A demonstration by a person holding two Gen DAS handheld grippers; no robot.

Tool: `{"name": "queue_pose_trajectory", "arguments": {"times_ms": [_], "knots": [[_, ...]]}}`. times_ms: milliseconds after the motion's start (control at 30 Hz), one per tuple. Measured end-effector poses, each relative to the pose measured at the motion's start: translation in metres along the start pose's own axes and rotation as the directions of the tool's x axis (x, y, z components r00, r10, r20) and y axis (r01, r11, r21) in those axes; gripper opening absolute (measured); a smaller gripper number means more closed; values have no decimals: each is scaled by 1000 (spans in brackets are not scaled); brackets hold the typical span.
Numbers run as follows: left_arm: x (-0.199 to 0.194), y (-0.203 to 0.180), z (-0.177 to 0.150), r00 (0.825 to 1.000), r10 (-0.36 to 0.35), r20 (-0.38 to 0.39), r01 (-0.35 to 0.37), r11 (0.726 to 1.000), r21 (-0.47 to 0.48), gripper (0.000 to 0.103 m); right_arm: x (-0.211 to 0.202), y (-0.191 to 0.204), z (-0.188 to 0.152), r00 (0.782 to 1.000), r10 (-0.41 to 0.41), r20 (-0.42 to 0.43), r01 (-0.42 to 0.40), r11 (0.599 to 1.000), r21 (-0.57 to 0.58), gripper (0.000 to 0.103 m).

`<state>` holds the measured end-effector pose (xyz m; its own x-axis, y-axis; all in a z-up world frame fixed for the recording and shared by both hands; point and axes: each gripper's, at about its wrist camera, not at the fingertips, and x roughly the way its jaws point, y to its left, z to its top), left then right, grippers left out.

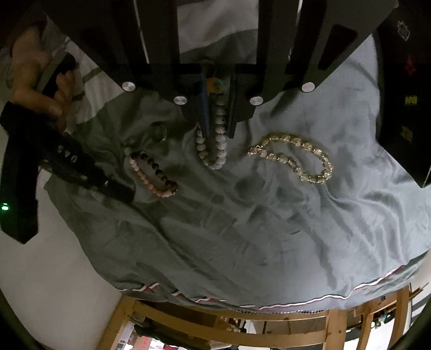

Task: Organize jewelry
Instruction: 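Grasp the pink-and-black beaded bracelet with the right tool while the left tool holds its bracelet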

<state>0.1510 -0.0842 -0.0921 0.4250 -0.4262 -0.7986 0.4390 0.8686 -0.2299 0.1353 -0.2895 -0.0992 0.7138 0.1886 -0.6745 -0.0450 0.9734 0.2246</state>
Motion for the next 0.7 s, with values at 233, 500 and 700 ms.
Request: {"name": "queue_pose_trajectory", "arguments": {"times_ms": [233,500,700], "knots": [[-1,-8,6,1000,9,23,-10,999,34,10,29,-4,-14,995,-11,-100,12,1000,11,50],[-14,-11,8,997,15,75,-18,999,47,10,23,-3,-15,995,-45,-88,43,999,-21,10],[-18,-12,10,994,29,104,-34,998,51,10,17,6,-9,994,-110,-12,109,992,-70,10]]}}
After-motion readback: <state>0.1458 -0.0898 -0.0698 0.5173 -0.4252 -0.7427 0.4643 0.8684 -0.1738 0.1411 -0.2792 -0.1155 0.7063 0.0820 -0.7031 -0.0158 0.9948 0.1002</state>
